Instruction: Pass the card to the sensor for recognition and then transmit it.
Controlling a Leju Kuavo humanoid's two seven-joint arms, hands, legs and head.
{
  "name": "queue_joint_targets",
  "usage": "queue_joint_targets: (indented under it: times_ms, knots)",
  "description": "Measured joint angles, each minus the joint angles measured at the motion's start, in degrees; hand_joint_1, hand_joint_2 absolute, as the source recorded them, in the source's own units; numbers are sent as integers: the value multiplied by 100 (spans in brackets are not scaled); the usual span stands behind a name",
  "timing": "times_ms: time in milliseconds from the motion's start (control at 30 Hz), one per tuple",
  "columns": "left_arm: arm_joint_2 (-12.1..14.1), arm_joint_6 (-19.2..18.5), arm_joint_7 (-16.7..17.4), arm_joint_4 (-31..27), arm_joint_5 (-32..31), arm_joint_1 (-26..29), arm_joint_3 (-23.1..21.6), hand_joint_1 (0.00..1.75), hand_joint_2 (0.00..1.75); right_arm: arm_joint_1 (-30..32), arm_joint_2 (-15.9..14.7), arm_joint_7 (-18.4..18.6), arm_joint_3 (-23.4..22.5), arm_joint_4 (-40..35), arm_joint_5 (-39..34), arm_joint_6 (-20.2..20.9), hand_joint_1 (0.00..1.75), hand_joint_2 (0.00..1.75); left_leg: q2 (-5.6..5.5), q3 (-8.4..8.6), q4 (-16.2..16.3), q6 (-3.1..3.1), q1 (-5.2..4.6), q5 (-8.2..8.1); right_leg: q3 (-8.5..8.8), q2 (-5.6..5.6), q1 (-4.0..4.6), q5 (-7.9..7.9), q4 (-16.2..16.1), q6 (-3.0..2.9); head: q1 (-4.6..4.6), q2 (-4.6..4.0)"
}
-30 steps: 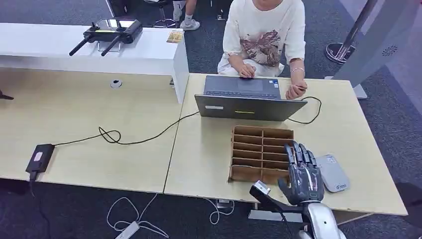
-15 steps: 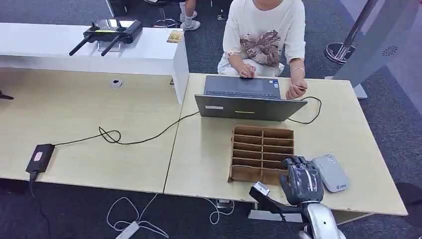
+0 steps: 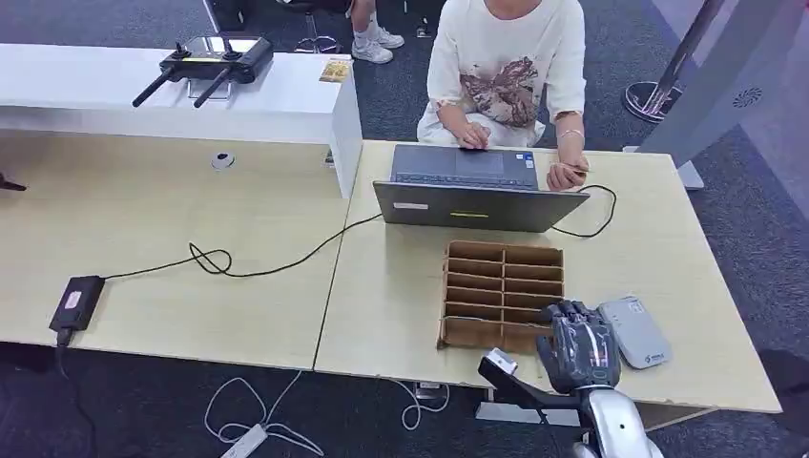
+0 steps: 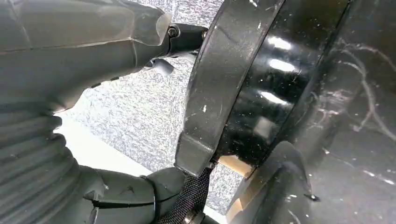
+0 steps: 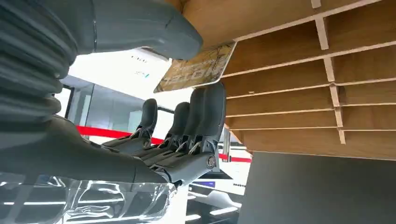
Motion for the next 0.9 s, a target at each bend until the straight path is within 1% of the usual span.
queue_joint_targets:
  times_ms: [33, 100, 133, 167, 267, 300, 433, 533, 567, 633, 667, 800, 900]
  knots:
    - [2, 0, -11, 0, 0, 1, 0, 0, 175, 8, 0, 0, 0, -2, 15, 0, 99, 175, 0, 0, 0, 0, 0, 0, 0, 0, 0, 0, 0, 0, -4, 0]
    - [13, 0, -46, 0, 0, 5, -4, 0, 175, 22, 0, 5, 0, -2, 57, -4, 105, 175, 0, 0, 0, 0, 0, 0, -1, 0, 0, 0, 0, 0, -2, 0]
    - [13, 0, -57, 0, 0, 8, -4, 0, 175, 30, 0, 4, 0, -2, 65, -4, 105, 175, 0, -1, 0, 0, 1, 0, -1, 0, 1, 0, 0, 0, -2, 0]
    - [18, 2, -63, 0, 0, 8, -4, 0, 175, 35, 0, 4, -2, -2, 68, -4, 115, 175, 0, -1, 0, 0, 1, 0, -1, 0, 1, 0, 0, 0, 0, 0]
    - [20, 2, -63, 0, 2, 9, -9, 0, 175, 41, 0, 13, -7, -22, 74, 9, 115, 175, 0, -2, 0, 0, 1, 0, -1, 0, 1, 0, 0, 0, -2, 0]
    - [20, 2, -63, 0, 18, 12, -11, 0, 175, 46, 0, 13, -9, -31, 74, 11, 124, 175, 0, -2, 0, 0, 1, 0, -1, 0, 1, 0, 0, 0, -2, 0]
    - [28, 2, -89, 0, 46, 17, -13, 0, 175, 79, 0, 15, -15, -42, 92, 2, 127, 175, 1, -2, 0, 0, 2, 0, -2, 0, 1, 0, 0, 0, -2, 0]
    - [39, 4, -116, 0, 50, 21, -15, 0, 175, 75, 2, 13, -15, -42, 94, 2, 143, 175, 0, -3, 0, 0, 2, 0, -2, 0, 2, 0, 0, 0, 0, 0]
    - [39, 4, -116, 0, 50, 21, -20, 0, 175, 71, 2, 11, -15, -46, 96, 2, 159, 175, 0, -3, 0, 0, 2, 0, -2, 0, 2, 0, 0, 0, -2, 0]
    - [39, 4, -116, 0, 50, 18, -66, 0, 175, 57, 2, 7, -15, -63, 125, 7, 159, 175, 0, -3, 0, 0, 3, 0, -1, 0, 2, 0, 0, 0, -2, 0]
    - [42, 7, -114, 0, 50, 18, -77, 0, 175, 50, 2, 7, -15, -68, 136, 4, 166, 175, 0, -3, 0, 0, 3, 0, -1, 0, 2, 0, 0, 0, -2, 0]
    - [42, 4, -114, 0, 70, 19, -87, 0, 175, 24, 7, -7, -15, -68, 186, -22, 164, 175, 0, -3, 0, 0, 3, 0, -1, 0, 2, 0, 0, 0, -2, 0]
    - [44, 7, -114, 0, 70, 19, -103, 0, 175, 15, 7, -11, -15, -68, 188, -46, 168, 175, 0, -3, 0, 0, 3, 0, -1, 0, 2, 0, 0, 0, -2, 0]
